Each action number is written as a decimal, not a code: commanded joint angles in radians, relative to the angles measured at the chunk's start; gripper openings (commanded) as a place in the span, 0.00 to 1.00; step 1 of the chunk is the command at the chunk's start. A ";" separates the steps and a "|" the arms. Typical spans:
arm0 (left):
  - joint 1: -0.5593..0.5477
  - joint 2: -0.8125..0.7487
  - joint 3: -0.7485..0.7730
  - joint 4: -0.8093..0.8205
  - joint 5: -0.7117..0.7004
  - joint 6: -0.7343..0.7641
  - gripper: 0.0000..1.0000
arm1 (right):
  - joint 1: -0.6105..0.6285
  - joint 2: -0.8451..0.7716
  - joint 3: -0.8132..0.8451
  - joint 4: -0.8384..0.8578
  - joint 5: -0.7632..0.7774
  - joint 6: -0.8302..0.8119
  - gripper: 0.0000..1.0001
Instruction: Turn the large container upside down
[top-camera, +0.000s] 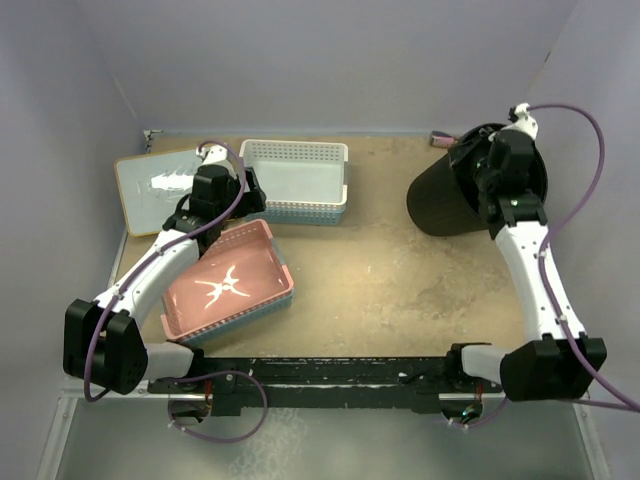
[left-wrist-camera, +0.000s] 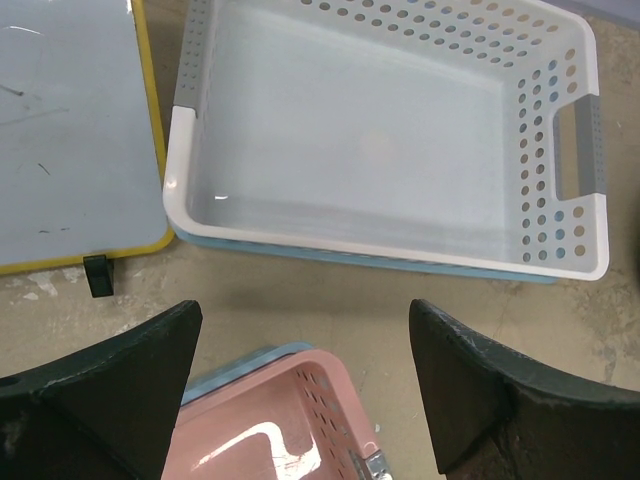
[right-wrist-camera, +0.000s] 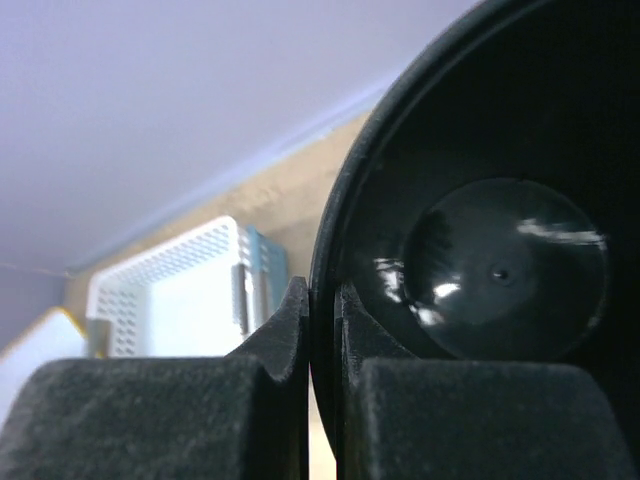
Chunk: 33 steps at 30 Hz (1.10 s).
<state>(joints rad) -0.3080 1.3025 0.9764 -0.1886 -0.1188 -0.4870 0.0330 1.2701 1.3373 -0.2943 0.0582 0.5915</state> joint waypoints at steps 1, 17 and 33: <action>-0.002 -0.036 0.040 0.019 0.005 0.015 0.82 | -0.001 -0.052 -0.241 0.548 -0.075 0.328 0.00; -0.003 -0.056 0.019 0.002 -0.019 0.035 0.82 | -0.001 0.027 -0.545 0.933 -0.025 0.707 0.00; -0.002 -0.026 0.009 0.020 -0.003 0.027 0.82 | -0.009 -0.258 -0.814 0.564 0.086 0.779 0.16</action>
<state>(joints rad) -0.3080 1.2789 0.9760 -0.2092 -0.1272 -0.4686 0.0269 1.0382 0.5816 0.4091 0.1211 1.3552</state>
